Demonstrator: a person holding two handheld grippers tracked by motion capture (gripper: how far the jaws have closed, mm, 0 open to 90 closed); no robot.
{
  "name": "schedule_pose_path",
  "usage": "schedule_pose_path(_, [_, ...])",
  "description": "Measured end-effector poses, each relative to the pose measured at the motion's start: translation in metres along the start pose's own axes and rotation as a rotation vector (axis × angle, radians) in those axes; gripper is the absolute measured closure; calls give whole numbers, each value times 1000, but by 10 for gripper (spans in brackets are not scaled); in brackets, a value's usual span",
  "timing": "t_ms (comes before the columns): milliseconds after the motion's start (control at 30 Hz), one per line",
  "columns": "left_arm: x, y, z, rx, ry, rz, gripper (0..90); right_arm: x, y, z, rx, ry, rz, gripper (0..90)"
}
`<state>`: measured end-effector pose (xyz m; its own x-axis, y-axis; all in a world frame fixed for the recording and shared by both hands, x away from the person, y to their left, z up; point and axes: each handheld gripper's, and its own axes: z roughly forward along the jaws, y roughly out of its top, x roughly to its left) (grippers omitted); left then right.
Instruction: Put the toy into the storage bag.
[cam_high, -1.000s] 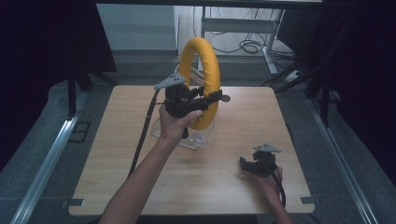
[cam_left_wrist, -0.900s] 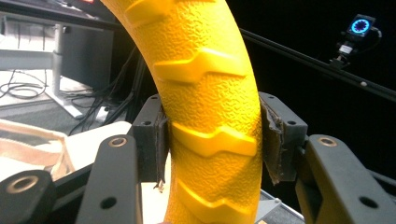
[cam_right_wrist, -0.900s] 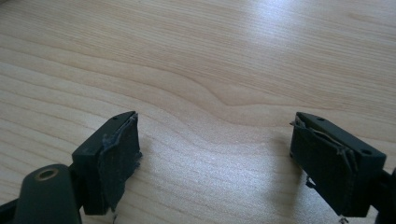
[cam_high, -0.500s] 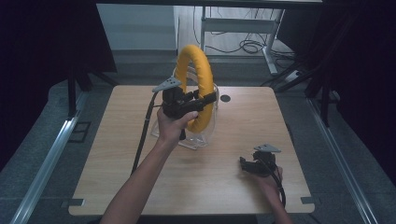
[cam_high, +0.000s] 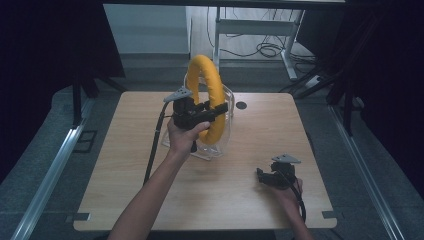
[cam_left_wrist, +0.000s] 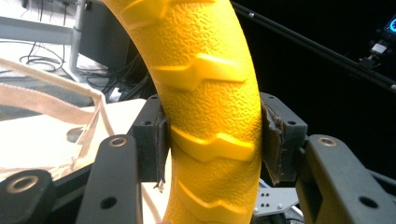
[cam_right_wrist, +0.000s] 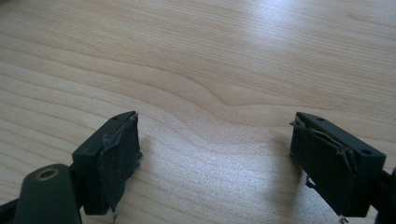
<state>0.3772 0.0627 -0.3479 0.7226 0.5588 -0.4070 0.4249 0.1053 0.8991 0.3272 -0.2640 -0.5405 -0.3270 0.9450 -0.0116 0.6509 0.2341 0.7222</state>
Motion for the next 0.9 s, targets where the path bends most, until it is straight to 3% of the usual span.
schedule_pose_path(533, [14,-13,-2,13,14,-37,496,0,0,0,0,0,0,161])
schedule_pose_path(767, [23,-23,-2,31,58,-48,494,0,0,0,0,0,0,161])
schedule_pose_path(833, [27,-26,-2,31,72,-68,492,0,0,0,-1,-1,0,160])
schedule_pose_path(900, [32,-27,-4,9,57,-97,493,0,0,0,-3,0,2,161])
